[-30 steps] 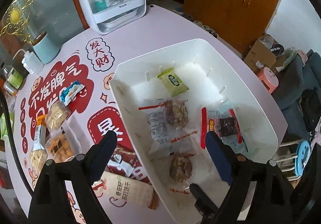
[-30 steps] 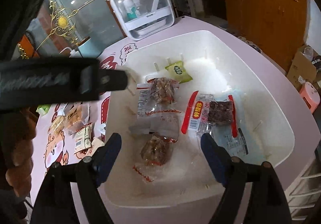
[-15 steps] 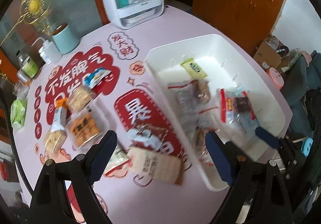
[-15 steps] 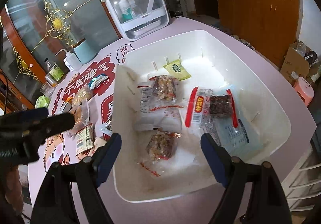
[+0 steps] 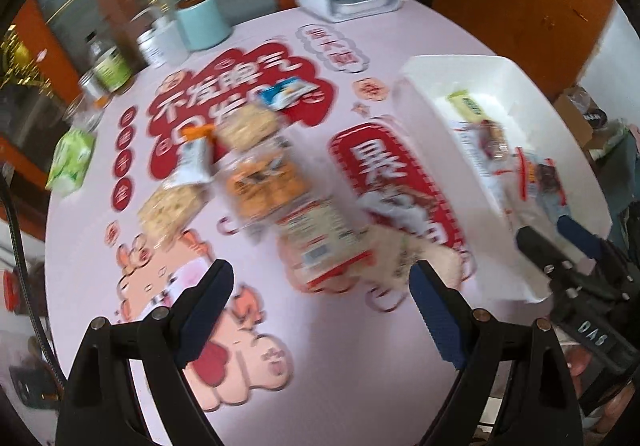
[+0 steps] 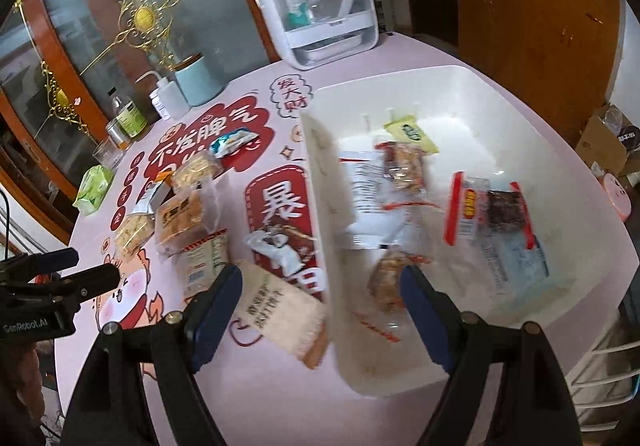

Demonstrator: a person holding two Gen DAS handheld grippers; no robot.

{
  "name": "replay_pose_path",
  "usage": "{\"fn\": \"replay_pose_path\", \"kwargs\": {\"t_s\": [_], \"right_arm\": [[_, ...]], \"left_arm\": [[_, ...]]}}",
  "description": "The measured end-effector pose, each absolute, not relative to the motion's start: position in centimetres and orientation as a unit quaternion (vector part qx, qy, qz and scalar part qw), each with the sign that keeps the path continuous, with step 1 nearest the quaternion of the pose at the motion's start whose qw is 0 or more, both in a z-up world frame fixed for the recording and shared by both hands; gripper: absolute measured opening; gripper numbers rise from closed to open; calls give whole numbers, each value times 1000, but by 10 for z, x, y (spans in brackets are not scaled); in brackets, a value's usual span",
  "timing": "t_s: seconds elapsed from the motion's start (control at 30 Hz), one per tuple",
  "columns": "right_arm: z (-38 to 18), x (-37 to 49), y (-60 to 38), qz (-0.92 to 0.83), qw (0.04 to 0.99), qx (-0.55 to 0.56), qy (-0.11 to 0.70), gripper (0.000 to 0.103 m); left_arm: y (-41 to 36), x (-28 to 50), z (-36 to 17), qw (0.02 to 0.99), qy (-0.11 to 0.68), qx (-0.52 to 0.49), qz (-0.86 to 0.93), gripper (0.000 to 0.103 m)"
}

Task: Organize snacks
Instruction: 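Withdraw both tools from the tray back toward the snack pile, then grasp the clear puffed-snack bag with the left tool while the right tool grasps the orange-cookie pack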

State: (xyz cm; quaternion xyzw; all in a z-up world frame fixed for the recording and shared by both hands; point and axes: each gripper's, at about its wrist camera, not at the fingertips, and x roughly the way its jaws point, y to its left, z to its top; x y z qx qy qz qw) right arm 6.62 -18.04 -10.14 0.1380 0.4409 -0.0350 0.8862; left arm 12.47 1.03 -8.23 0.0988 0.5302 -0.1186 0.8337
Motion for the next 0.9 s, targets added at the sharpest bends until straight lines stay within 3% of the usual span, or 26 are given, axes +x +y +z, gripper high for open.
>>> {"fn": "replay_pose_path", "kwargs": {"t_s": [0.63, 0.8, 0.9], "right_arm": [[-112, 137, -61, 44, 880, 102, 462, 83], [-120, 167, -48, 65, 886, 89, 451, 101], [-129, 188, -39, 71, 883, 76, 457, 103]], "left_arm": [[175, 173, -104, 840, 541, 35, -30, 89], [187, 198, -120, 836, 544, 59, -36, 89], [183, 215, -132, 832, 545, 89, -54, 89]]}}
